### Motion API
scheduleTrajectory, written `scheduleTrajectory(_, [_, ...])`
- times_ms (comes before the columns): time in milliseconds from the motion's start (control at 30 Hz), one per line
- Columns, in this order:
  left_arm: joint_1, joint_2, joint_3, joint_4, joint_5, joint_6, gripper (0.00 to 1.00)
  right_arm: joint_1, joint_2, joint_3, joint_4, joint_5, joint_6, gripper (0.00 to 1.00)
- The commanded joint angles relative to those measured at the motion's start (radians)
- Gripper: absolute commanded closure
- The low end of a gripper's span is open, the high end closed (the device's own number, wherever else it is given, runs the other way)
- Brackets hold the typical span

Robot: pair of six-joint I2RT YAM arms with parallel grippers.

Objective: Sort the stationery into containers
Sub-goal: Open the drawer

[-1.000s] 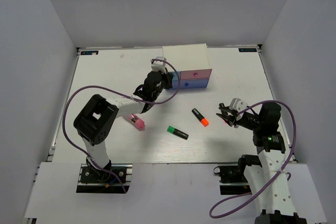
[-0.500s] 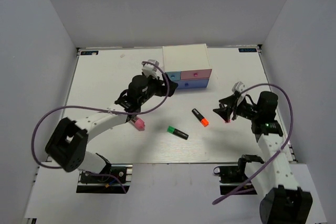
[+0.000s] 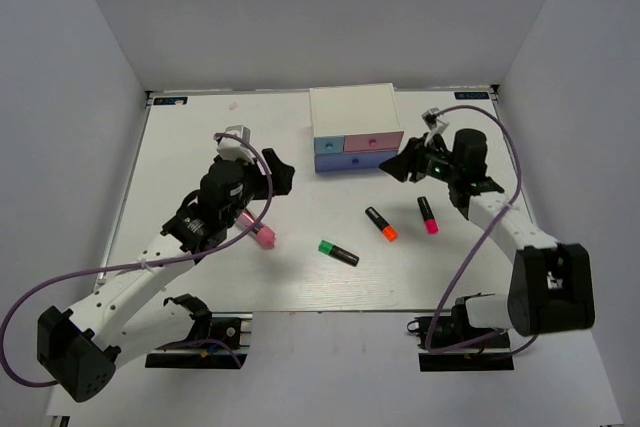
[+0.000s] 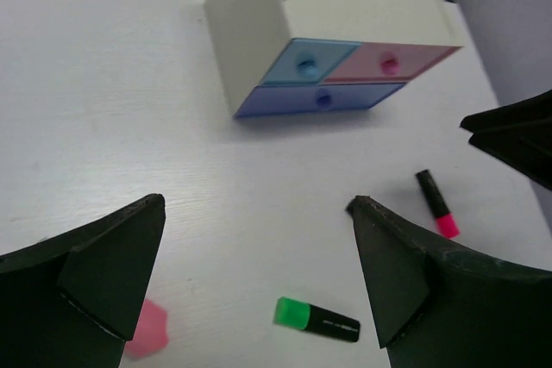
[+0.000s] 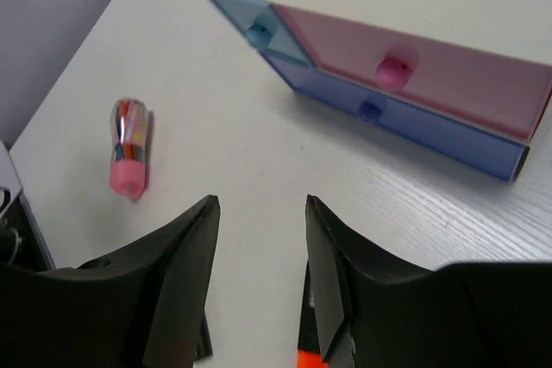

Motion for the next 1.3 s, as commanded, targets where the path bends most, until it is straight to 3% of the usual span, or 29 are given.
scheduleTrajectory(0, [0.003, -0.028, -0.007, -0.163, -0.152, -0.026, 0.0, 0.062, 0.106, 0.098, 0.086, 0.212, 0.141, 0.49])
scheduleTrajectory(200, [0.003, -0.039, -0.018, -0.237, -0.229, -0.044, 0.0, 0.11, 0.261, 0.184, 0.109, 0.367, 0.217, 0.46])
scheduleTrajectory(500, [0.003, -0.048, -0.027, -0.217, -0.206, -0.035, 0.0, 0.141, 0.385, 0.233, 0.17, 0.405, 0.266, 0.44])
scheduleTrajectory(900, [0.003, -0.048, -0.027, -0.217, -0.196, -0.026, 0.0, 0.15, 0.396, 0.149, 0.382, 0.487, 0.344, 0.55])
scheduleTrajectory(1100, [0.003, -0.048, -0.036, -0.217, -0.196, -0.035, 0.0, 0.158, 0.408, 0.148, 0.371, 0.486, 0.353, 0.58])
scheduleTrajectory(1267, [0.003, -0.03, -0.036, -0.217, -0.196, -0.035, 0.0, 0.161, 0.41, 0.134, 0.385, 0.492, 0.365, 0.72])
